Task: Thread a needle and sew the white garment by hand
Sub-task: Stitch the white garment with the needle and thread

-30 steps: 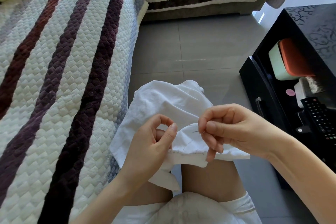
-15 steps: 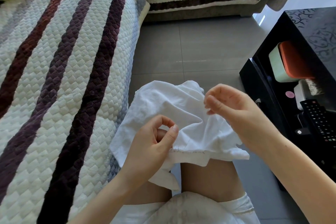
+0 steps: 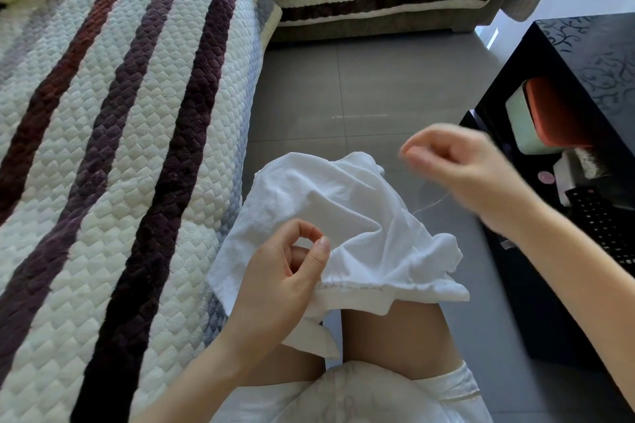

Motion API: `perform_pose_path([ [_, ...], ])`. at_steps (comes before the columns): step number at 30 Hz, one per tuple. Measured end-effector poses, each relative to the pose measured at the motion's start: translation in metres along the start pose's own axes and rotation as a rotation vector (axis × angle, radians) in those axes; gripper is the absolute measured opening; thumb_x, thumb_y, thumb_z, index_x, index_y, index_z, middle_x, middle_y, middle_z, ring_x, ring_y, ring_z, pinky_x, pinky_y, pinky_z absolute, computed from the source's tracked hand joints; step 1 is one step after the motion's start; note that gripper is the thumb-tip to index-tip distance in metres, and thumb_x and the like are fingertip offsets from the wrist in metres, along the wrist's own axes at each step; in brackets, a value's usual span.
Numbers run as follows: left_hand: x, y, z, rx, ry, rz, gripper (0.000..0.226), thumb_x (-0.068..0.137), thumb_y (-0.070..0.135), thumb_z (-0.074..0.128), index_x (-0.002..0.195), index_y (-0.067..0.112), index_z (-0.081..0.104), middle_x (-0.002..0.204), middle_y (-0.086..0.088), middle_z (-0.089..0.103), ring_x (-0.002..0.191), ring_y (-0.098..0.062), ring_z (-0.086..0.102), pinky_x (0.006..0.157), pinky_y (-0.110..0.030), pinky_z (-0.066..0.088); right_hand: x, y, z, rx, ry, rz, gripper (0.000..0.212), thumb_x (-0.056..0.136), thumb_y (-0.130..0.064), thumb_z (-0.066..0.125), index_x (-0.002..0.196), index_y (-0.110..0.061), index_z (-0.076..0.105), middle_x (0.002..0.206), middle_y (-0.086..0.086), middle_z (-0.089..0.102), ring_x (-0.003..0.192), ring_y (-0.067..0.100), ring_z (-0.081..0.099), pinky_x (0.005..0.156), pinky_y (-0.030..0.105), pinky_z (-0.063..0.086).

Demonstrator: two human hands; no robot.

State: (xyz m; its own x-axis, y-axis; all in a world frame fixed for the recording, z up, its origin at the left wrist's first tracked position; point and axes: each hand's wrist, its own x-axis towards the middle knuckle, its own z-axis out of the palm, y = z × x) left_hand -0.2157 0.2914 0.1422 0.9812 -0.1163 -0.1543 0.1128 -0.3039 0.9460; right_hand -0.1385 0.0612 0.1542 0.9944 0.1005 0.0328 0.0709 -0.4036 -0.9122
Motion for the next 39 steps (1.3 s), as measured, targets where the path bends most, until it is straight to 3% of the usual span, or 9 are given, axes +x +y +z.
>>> perform_pose_path([
  [4,0.000,0.001,0.000,0.001,0.007,0.011,0.011,0.091,0.023,0.055,0.082,0.018,0.056,0.042,0.007,0.036,0.036,-0.004,0.028,0.039,-0.013,0.025,-0.030,-0.006,0.023,-0.033,-0.567,0.028,0.020,0.087,-0.032,0.064,0.103,-0.021,0.072,0.056,-0.008,0.029,0.052,0.005,0.029,0.051,0.015,0.025],
  [10,0.000,0.001,0.000,0.012,-0.017,0.029,0.011,0.090,0.026,0.055,0.081,0.019,0.056,0.041,0.007,0.036,0.037,-0.005,0.030,0.041,-0.013,0.025,-0.043,0.000,0.048,-0.034,-0.657,-0.004,0.014,0.091,-0.025,0.062,0.103,-0.031,0.068,0.056,-0.006,0.031,0.054,0.006,0.030,0.055,0.018,0.028],
  [15,0.001,0.001,-0.002,0.018,-0.015,0.005,0.012,0.089,0.030,0.056,0.078,0.023,0.055,0.043,0.007,0.038,0.039,-0.004,0.031,0.041,-0.014,0.026,-0.037,-0.009,0.043,0.095,-0.534,-0.008,0.018,0.082,-0.043,0.062,0.078,-0.027,0.069,0.068,0.011,0.060,0.062,0.027,0.049,0.059,0.037,0.040],
  [21,0.001,-0.001,-0.006,-0.083,-0.141,-0.029,0.041,0.074,0.063,0.058,0.082,0.024,0.063,0.063,-0.021,0.052,0.057,-0.020,0.044,0.055,-0.026,0.036,-0.030,-0.023,0.025,0.194,-0.410,-0.078,0.026,0.080,-0.040,0.063,0.075,-0.015,0.070,0.068,0.030,0.051,0.058,0.034,0.042,0.056,0.041,0.033],
  [25,0.000,0.001,-0.012,-0.110,-0.281,-0.013,0.038,0.066,0.054,0.064,0.076,0.018,0.068,0.064,-0.011,0.055,0.062,-0.010,0.047,0.057,-0.017,0.035,-0.027,-0.029,0.018,0.202,-0.323,-0.069,0.022,0.081,-0.033,0.067,0.073,-0.013,0.071,0.060,0.026,0.044,0.050,0.024,0.033,0.047,0.029,0.028],
  [27,0.000,0.000,-0.014,-0.078,-0.330,-0.037,0.031,0.059,0.050,0.071,0.073,0.021,0.070,0.060,0.004,0.055,0.058,-0.006,0.048,0.054,-0.015,0.035,-0.025,-0.032,0.016,0.207,-0.303,-0.075,0.027,0.078,-0.040,0.069,0.074,-0.014,0.070,0.066,0.032,0.048,0.053,0.035,0.040,0.049,0.042,0.033],
  [30,-0.001,0.000,-0.014,-0.027,-0.348,-0.066,0.025,0.056,0.042,0.078,0.069,0.022,0.070,0.058,0.008,0.060,0.055,-0.002,0.053,0.053,-0.013,0.039,-0.023,-0.036,0.014,0.190,-0.254,-0.098,0.035,0.074,-0.049,0.069,0.077,-0.014,0.070,0.073,0.035,0.054,0.059,0.043,0.047,0.053,0.054,0.038],
  [35,-0.003,0.003,-0.013,-0.010,-0.326,-0.103,0.012,0.061,0.027,0.078,0.066,0.019,0.072,0.056,0.005,0.062,0.052,-0.001,0.054,0.051,-0.012,0.040,-0.020,-0.038,0.014,0.150,-0.159,-0.112,0.029,0.077,-0.039,0.065,0.076,-0.010,0.068,0.073,0.034,0.056,0.056,0.043,0.047,0.049,0.052,0.036],
  [39,-0.002,0.006,-0.012,-0.002,-0.320,-0.105,0.011,0.062,0.026,0.078,0.063,0.019,0.071,0.052,0.008,0.058,0.048,0.001,0.050,0.048,-0.011,0.036,-0.019,-0.036,0.018,0.169,-0.019,-0.084,0.018,0.081,-0.018,0.065,0.070,-0.003,0.065,0.063,0.025,0.055,0.051,0.030,0.039,0.046,0.034,0.031],
])
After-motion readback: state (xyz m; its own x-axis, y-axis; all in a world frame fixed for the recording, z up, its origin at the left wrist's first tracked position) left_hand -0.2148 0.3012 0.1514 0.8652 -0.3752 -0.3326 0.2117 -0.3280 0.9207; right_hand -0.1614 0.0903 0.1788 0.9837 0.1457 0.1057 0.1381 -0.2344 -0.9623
